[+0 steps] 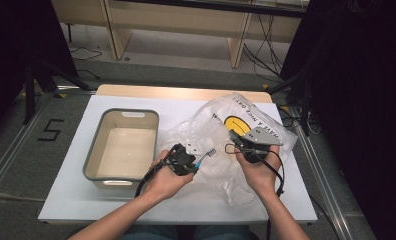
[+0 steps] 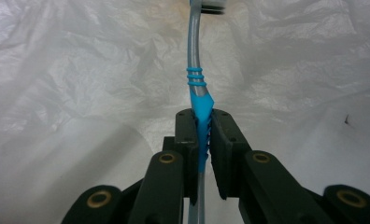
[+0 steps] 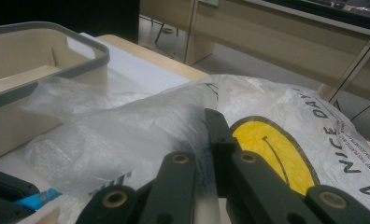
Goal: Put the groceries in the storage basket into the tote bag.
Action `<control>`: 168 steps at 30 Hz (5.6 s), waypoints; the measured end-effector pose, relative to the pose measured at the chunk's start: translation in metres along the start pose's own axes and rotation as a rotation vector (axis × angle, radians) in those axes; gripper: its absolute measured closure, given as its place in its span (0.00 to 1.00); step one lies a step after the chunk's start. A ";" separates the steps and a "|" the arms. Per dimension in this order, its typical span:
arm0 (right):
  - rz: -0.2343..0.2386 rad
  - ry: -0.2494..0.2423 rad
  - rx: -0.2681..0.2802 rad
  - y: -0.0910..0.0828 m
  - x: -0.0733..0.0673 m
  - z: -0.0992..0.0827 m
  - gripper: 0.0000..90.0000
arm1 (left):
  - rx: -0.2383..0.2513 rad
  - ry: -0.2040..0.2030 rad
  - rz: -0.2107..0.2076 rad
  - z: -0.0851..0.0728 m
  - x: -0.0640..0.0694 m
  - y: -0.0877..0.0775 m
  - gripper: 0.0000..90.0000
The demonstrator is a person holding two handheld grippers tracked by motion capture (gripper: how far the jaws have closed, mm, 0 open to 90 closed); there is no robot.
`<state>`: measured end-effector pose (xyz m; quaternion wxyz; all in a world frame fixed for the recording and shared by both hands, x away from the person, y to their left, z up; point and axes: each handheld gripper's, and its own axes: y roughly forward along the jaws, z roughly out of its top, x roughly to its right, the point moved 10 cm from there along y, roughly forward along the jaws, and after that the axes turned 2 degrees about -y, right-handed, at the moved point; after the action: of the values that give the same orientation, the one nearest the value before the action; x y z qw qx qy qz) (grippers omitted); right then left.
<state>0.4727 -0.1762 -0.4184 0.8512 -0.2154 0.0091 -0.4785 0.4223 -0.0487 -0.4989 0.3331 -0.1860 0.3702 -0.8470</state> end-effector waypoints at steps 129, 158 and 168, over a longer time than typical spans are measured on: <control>0.306 0.051 -0.295 -0.009 -0.035 -0.079 0.51 | 0.215 0.049 0.096 0.016 -0.031 -0.014 0.45; 0.358 0.149 -0.213 -0.062 -0.003 -0.063 0.45 | 0.227 0.035 0.104 0.015 -0.034 -0.020 0.45; 0.232 0.211 -0.253 -0.063 0.019 -0.074 0.46 | 0.232 0.030 0.106 0.013 -0.034 -0.024 0.46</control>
<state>0.4155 -0.2468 -0.4585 0.8611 -0.2667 0.1829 -0.3923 0.4437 -0.0190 -0.4748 0.3911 -0.1140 0.2841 -0.8680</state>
